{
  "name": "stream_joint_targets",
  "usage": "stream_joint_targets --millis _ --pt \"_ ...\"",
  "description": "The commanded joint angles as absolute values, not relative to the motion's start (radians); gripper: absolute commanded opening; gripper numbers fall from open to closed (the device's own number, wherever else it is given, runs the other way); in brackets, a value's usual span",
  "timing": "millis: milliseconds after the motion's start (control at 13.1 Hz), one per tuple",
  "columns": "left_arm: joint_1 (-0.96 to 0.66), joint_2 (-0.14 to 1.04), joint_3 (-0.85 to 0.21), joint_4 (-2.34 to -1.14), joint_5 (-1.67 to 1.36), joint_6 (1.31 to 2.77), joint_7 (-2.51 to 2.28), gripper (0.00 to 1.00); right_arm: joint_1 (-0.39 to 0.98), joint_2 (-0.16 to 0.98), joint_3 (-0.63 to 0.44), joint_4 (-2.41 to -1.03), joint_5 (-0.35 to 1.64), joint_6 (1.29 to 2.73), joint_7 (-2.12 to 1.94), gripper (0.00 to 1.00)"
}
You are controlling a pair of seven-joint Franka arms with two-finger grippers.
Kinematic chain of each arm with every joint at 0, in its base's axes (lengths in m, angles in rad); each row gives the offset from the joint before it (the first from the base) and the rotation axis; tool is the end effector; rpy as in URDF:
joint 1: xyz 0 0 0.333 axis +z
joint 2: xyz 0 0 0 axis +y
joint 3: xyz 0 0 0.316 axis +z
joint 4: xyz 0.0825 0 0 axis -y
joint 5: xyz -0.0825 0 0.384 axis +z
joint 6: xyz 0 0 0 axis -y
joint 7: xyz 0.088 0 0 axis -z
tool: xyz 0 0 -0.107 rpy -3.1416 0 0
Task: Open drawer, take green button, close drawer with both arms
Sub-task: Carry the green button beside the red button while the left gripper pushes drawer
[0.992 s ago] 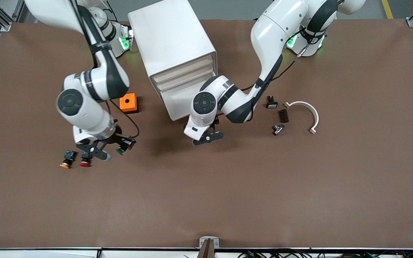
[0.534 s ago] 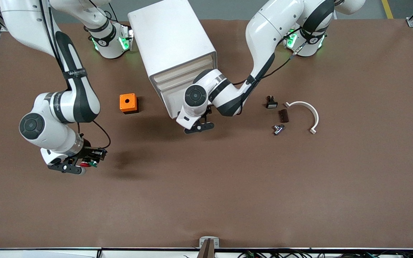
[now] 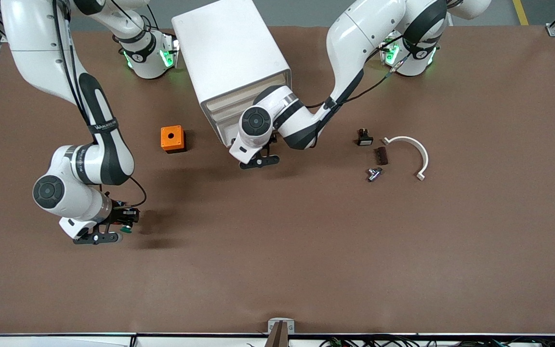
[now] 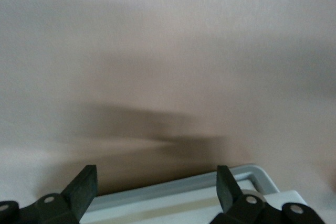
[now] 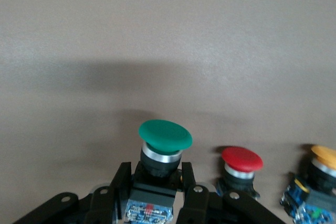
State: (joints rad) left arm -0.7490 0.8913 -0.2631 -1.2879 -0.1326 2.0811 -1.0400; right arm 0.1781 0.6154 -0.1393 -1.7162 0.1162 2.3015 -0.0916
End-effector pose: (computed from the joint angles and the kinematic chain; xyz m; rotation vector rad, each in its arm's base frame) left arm 0.4256 -0.6055 0.2174 2.9884 0.2771 -0.4718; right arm 0.6691 0.0373 0.2321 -3.1335 -0.1193 0.0349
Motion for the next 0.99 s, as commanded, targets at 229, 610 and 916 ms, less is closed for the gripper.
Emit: stream_joint_targets --millis 229,610,916 --pt "-0.738 0.876 -0.308 -1.341 -0.208 2.086 -1.026 1.0 0.176 0.681 -0.117 -1.667 0.133 2.299 -0.127 0.09" --pt "-0.738 0.874 -0.324 -1.365 -0.242 2.086 -1.026 1.0 0.176 0.712 -0.109 -1.66 0.132 2.336 -0.123 0.55" --pt "-0.738 0.876 -0.327 -1.365 -0.321 2.086 -1.026 1.0 0.166 0.701 -0.11 -1.608 0.133 2.332 -0.121 1.0"
